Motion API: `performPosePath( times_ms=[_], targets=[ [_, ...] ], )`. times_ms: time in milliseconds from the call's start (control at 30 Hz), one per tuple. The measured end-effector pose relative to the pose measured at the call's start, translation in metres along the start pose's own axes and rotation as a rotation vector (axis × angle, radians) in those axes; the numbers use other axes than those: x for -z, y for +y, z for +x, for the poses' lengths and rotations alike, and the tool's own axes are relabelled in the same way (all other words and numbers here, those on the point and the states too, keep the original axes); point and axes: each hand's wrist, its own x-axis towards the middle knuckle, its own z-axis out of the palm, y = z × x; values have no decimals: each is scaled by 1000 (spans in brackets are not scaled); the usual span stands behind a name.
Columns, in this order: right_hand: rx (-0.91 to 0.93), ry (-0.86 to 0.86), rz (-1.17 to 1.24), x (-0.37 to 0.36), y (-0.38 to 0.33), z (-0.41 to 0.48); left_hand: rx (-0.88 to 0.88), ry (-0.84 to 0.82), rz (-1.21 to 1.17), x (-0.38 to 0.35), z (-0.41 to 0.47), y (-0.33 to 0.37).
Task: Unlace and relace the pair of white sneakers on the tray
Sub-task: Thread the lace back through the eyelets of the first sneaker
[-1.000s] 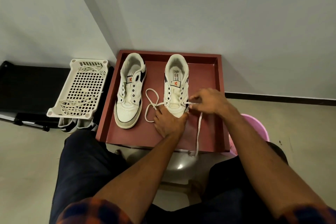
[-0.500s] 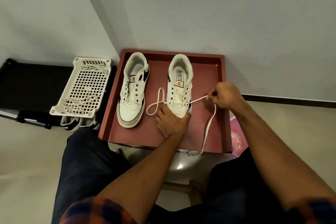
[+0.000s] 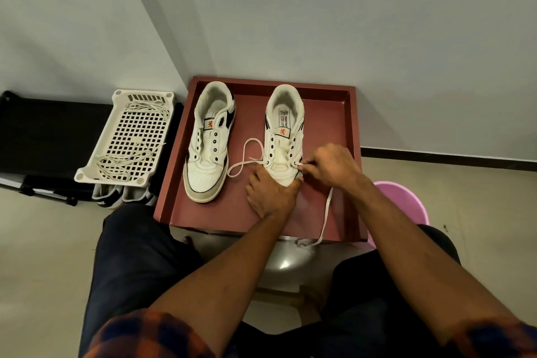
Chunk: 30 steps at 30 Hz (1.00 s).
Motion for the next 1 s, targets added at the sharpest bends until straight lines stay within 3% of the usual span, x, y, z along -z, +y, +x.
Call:
performPosePath(
  times_ms=[233,367,500,600,1000],
  targets=[
    [-332,116,-113,19,41,5,2,5,-3,-1,0,-1],
    [-296,31,-52,16,31,6,-1,12,-2,-2,0,-1],
    [-29,-15,9,5,11,4,0,25,4,-2,1,-1],
    [54,12,26,-3,-1,0,-4,43,-3,-2,-1,0],
    [-212,69,-13,-8,28,7,3,7,-17,0,1,0]
  ],
)
